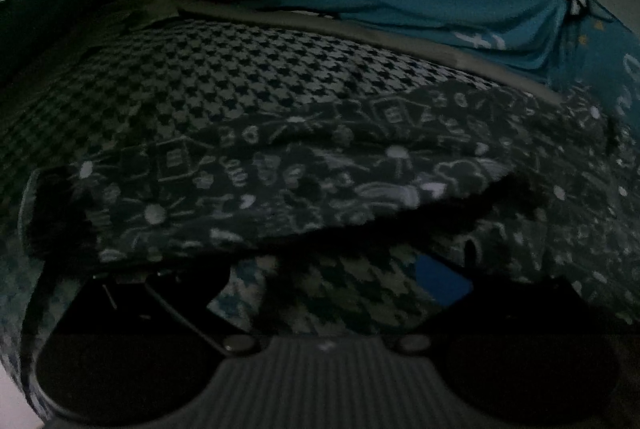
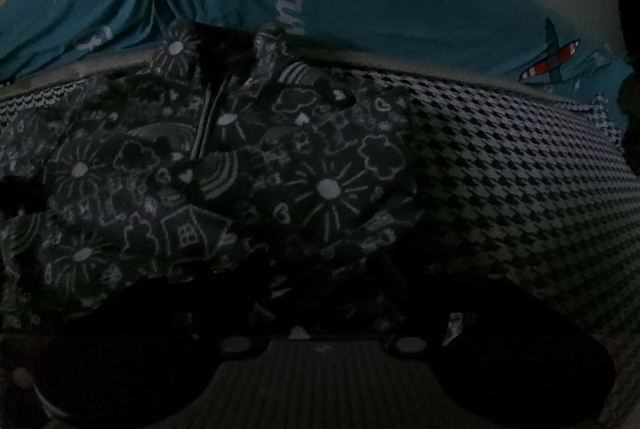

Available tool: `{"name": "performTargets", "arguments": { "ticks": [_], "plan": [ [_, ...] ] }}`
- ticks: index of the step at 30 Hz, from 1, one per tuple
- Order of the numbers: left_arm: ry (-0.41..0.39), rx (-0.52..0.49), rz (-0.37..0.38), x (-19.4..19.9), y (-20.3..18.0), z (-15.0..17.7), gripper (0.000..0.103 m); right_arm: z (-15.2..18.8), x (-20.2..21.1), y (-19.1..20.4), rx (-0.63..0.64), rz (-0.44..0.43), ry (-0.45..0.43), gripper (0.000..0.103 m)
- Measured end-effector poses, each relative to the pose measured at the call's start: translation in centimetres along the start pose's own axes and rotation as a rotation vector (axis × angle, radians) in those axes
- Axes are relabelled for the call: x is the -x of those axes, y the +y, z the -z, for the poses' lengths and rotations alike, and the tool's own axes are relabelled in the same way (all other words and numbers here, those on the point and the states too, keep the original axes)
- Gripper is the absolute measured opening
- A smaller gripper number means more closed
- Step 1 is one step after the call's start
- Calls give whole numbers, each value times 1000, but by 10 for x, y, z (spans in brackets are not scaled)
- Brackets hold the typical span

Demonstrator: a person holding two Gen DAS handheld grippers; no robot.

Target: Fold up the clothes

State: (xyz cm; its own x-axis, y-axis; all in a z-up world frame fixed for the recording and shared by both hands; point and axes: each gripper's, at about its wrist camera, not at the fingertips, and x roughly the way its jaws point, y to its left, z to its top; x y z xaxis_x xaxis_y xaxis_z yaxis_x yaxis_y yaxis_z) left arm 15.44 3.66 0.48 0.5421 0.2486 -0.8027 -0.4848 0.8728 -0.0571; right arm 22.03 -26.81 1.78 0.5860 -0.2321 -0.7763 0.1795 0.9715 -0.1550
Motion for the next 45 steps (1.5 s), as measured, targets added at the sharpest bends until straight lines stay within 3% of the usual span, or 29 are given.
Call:
{"name": "performTargets", "arguments": {
  "ticks": [11, 20, 28, 40, 43, 45],
  "plan": [
    [-30, 126, -134, -1, 41, -6, 103, -3, 4, 1, -15, -50, -11, 64],
    [-83, 306, -211, 12, 109, -14, 103, -5, 9, 6, -11, -18, -84, 67],
    [-92, 437, -286, 18, 160, -10, 103, -2, 4, 13, 11, -21, -68, 67],
    [-55, 451, -302, 2, 180, -6, 103, -1, -3, 15, 18, -32, -36, 68],
    [-71, 428, -275, 2, 172, -7, 92, -1, -4, 15, 17, -33, -33, 68],
    [-84, 410, -245, 3, 165, -9, 74, -1, -4, 16, 19, -32, -34, 68]
  ]
}}
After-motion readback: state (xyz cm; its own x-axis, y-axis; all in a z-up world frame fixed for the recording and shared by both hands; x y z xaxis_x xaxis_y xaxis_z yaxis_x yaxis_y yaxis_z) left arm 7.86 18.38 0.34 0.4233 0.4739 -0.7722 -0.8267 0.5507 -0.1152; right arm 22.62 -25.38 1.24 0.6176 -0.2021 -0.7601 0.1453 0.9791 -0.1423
